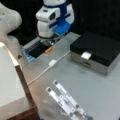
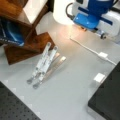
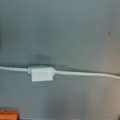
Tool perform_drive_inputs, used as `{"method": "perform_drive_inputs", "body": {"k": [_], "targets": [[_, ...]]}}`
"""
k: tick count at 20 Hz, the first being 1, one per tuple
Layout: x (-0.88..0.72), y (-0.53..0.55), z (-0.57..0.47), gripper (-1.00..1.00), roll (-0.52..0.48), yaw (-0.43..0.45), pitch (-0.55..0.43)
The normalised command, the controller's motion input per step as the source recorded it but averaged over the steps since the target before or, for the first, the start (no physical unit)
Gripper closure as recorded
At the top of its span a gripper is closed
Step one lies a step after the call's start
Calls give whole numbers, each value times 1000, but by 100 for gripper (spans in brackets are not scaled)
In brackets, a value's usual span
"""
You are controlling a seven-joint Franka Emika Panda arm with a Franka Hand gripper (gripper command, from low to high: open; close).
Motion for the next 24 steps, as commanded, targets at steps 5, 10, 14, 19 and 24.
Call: {"method": "perform_drive_inputs", "body": {"k": [5,10,14,19,24], "targets": [[522,426,55,-100,122,-174,260],[483,286,25,-100,281,-86,199],[465,243,-114,-100,244,-82,142],[306,164,-182,-100,235,-79,33],[81,122,-103,-100,272,-50,32]]}}
